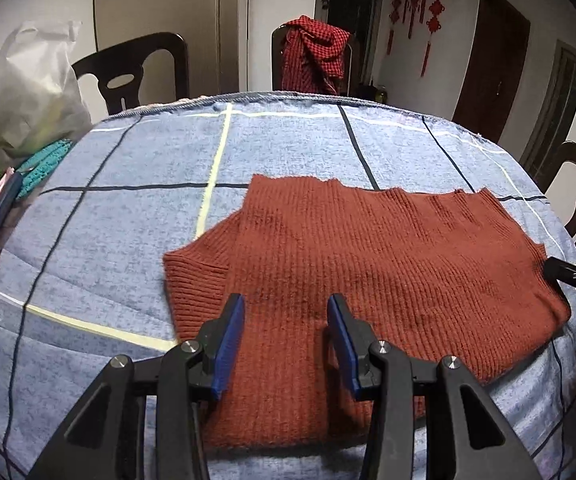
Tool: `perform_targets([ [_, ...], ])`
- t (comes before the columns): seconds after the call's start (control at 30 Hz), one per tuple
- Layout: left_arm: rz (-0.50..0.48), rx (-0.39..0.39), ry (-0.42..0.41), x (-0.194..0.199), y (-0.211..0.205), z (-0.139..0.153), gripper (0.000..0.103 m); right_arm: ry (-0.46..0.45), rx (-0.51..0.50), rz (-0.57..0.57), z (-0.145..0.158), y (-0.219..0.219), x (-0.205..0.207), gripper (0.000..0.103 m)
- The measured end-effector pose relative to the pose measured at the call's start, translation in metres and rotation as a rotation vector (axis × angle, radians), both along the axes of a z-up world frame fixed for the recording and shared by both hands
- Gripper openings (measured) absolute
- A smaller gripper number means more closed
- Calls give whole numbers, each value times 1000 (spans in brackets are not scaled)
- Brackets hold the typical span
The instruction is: Fold small clothes
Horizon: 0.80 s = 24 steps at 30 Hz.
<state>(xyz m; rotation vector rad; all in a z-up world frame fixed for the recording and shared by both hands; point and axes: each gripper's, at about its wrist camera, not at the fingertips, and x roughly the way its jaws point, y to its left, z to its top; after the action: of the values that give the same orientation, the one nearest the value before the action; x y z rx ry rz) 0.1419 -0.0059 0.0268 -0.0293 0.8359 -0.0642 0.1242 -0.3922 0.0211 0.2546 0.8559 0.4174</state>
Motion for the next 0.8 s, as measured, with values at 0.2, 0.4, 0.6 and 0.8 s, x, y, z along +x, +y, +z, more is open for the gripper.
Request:
perform_targets([
  [0.2,61,6,-8,4,23,-3,50,-38,13,-62,4,-24,-6,53],
  [0.4,100,-46,21,11,40,-14,52,24,66,-107,-11,-46,1,56],
  [0.6,106,-120,20,13,48,-16,56,38,86,-106,-17,-46,2,57],
  [0.8,115,-211,13,15,58,-17,57,27,147,-110,-15,-52,2,57],
])
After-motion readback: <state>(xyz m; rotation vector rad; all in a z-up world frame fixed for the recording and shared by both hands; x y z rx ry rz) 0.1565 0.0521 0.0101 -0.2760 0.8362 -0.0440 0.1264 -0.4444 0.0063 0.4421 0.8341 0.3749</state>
